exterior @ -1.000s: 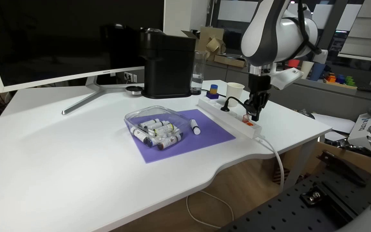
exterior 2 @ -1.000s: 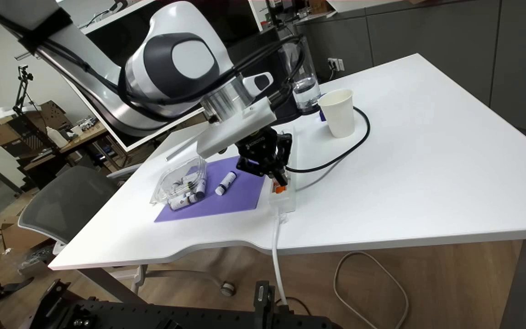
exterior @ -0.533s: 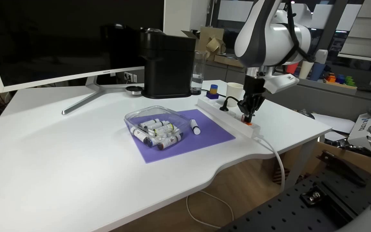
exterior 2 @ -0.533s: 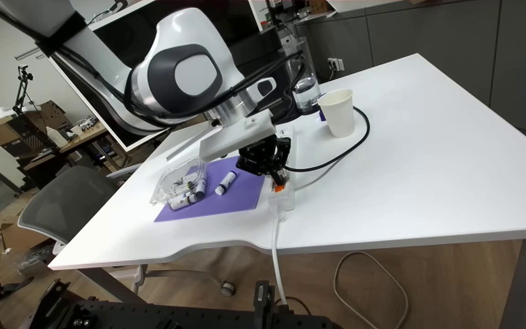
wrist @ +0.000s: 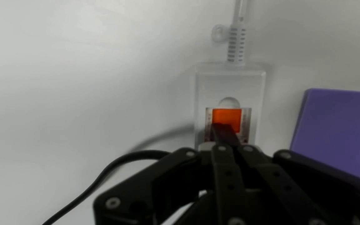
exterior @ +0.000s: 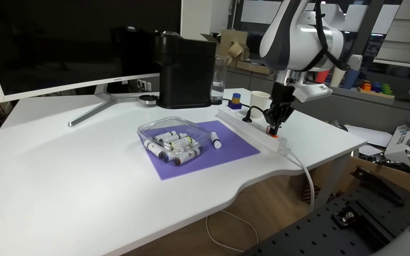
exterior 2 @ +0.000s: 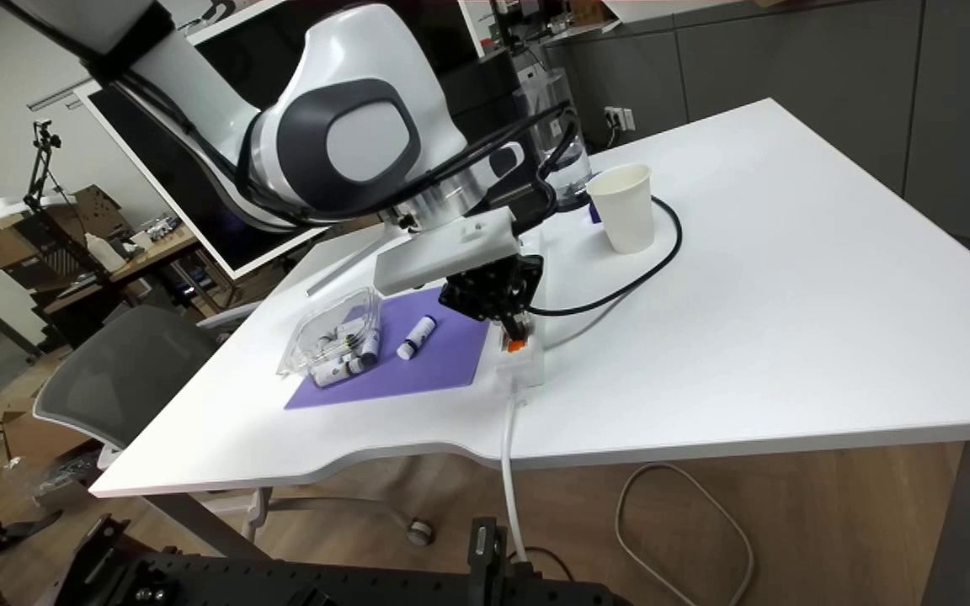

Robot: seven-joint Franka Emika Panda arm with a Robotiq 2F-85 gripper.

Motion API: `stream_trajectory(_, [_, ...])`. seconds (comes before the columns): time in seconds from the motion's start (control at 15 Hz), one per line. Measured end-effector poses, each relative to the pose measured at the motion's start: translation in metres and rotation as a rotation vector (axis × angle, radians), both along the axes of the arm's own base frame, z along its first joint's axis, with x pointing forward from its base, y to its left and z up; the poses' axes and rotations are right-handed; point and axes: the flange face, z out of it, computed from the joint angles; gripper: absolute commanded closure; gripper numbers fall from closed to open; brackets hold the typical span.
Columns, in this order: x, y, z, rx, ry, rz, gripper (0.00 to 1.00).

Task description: Close the lid on the clear container on the left then turn on the extension cable

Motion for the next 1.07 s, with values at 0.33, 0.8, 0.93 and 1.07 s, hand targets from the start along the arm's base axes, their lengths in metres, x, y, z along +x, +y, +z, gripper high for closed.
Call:
stream_trajectory(0.33, [0.006,-0.009,0.0,0.04,0.035,-0.037,1.0])
stream_trajectory(0.8, [0.018,-0.023,-0.001,0.073,0.112,-0.06,1.0])
stream_trajectory(0.93, [0.019,-0.022,-0.001,0.069,0.116,-0.053,1.0])
stream_trajectory(1.07, [0.02,-0.02,0.0,0.059,0.12,-0.032,1.0])
